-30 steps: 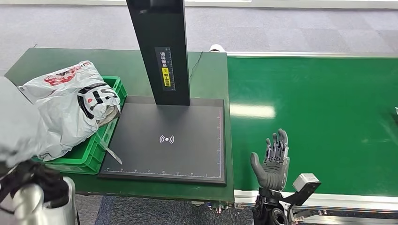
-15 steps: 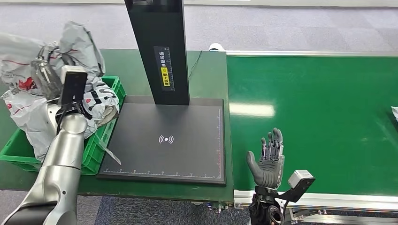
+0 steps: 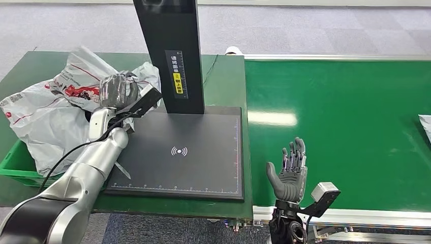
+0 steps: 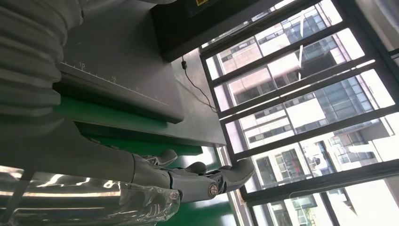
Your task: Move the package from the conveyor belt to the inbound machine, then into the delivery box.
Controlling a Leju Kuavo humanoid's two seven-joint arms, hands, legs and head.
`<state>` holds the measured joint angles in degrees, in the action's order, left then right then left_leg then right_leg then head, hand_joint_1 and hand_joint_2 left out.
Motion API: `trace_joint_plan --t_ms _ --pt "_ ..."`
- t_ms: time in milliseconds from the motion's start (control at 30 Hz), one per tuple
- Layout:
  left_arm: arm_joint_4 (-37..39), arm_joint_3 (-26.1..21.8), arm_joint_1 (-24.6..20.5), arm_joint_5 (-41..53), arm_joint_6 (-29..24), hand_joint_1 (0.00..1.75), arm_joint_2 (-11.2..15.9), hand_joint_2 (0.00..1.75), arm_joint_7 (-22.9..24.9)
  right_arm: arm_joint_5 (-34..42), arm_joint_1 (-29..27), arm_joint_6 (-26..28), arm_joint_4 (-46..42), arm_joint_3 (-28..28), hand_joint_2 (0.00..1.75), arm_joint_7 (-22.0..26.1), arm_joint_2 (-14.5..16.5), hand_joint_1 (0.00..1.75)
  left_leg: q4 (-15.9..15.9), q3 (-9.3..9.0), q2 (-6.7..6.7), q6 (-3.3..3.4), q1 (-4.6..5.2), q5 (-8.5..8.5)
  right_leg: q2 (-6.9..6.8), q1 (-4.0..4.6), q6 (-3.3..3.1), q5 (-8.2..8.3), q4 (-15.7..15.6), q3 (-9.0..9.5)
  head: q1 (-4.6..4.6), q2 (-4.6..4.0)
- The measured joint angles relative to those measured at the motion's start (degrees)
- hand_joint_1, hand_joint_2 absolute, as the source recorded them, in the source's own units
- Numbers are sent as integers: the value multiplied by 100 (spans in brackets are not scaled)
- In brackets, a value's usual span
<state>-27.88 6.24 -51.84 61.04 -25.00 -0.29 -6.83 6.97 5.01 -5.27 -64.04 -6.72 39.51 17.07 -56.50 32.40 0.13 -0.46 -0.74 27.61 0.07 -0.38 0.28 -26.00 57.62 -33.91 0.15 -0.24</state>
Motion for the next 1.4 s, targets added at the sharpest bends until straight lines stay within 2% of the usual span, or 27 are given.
trace_joint_plan --t_ms 100,233,333,567,733,933,1000,1100,1233,1300,1400 --pt "176 48 0 78 215 175 4 175 90 -4 -1 0 0 -13 175 -13 0 0 0 0 -1 0 0 0 0 0 0 0 0 0 0 0" --pt "356 140 -23 291 823 175 21 175 427 -16 -2 -1 0 -36 175 -26 0 0 0 0 0 0 0 -1 0 0 0 0 0 1 0 0" --pt "434 185 -41 394 985 175 49 175 650 -18 -5 0 -7 -57 175 -51 0 0 0 0 1 0 0 -1 0 0 0 0 1 2 0 0" --pt "461 56 -98 237 514 175 245 175 746 -33 -96 8 -58 -75 175 -127 3 0 1 0 5 0 -1 0 3 1 -1 0 4 -3 0 0" --pt "433 -282 -186 -53 -169 175 363 175 477 -33 -127 45 -59 -75 175 -130 11 0 1 -1 8 0 -1 -1 3 2 -1 -1 6 -3 1 0" --pt "425 -557 -296 -162 -313 175 444 175 338 -33 -149 68 -59 -74 175 -130 20 0 0 0 6 0 -1 -1 1 1 -1 0 6 0 1 0" --pt "394 -658 -299 -398 -499 175 440 175 47 -34 -155 72 -59 -73 175 -130 27 0 0 0 6 0 0 -1 2 1 -1 0 6 -1 1 0" --pt "245 -1007 -315 -1254 -796 175 403 175 -921 -33 -166 80 -58 -73 175 -127 37 0 0 0 8 -1 0 -1 4 1 -1 0 6 -4 1 0" --pt "-94 -1620 -377 -2518 -725 175 309 175 -2045 -22 -168 79 -56 -74 175 -90 43 0 0 0 8 -1 -1 -1 3 2 -1 -1 6 -6 0 0" --pt "-257 -1812 -426 -2897 -644 175 267 175 -2268 -15 -169 79 -55 -75 175 -69 45 0 0 0 7 -1 -1 -1 3 2 -1 -1 6 -5 1 0" --pt "-398 -1898 -514 -3021 -614 175 245 175 -2210 -11 -178 79 -55 -75 175 -54 46 0 0 0 7 0 -1 -1 3 2 -1 0 6 -4 1 0"
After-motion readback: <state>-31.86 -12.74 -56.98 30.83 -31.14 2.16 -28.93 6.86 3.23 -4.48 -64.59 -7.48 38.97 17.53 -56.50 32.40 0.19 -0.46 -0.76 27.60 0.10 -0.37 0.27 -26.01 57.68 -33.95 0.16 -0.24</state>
